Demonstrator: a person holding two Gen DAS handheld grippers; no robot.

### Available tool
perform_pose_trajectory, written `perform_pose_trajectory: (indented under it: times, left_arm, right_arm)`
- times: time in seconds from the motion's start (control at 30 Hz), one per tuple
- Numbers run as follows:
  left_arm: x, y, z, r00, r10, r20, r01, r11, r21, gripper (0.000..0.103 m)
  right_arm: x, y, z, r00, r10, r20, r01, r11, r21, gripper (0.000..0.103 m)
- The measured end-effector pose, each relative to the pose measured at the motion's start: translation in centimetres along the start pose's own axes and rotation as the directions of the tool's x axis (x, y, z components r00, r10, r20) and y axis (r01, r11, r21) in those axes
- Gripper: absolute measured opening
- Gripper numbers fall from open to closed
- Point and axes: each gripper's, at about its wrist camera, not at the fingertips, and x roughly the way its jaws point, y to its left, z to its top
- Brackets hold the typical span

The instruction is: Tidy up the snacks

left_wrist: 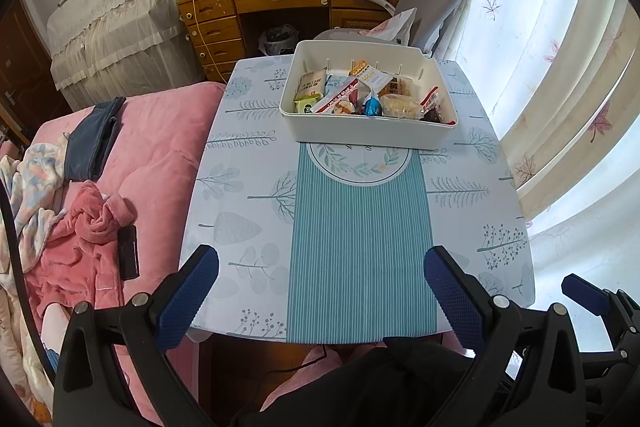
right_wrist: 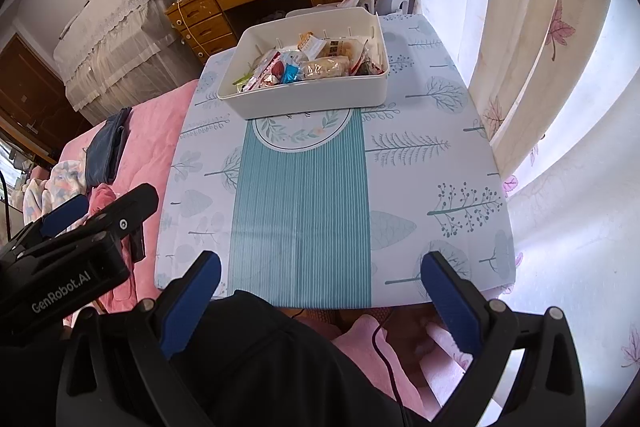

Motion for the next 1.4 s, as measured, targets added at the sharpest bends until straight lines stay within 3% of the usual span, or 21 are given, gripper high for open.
perform_pose_trajectory:
  times: [1.4]
  left_arm:
    - [0.3, -1.3, 1.7, 1.000, 0.011, 0.011, -0.011, 1.000, -0.023, 0.102]
  right_arm:
    - [0.4, -1.8, 2.3, 1.000, 0.011, 0.018, -0.011, 1.000, -0.017, 0.101]
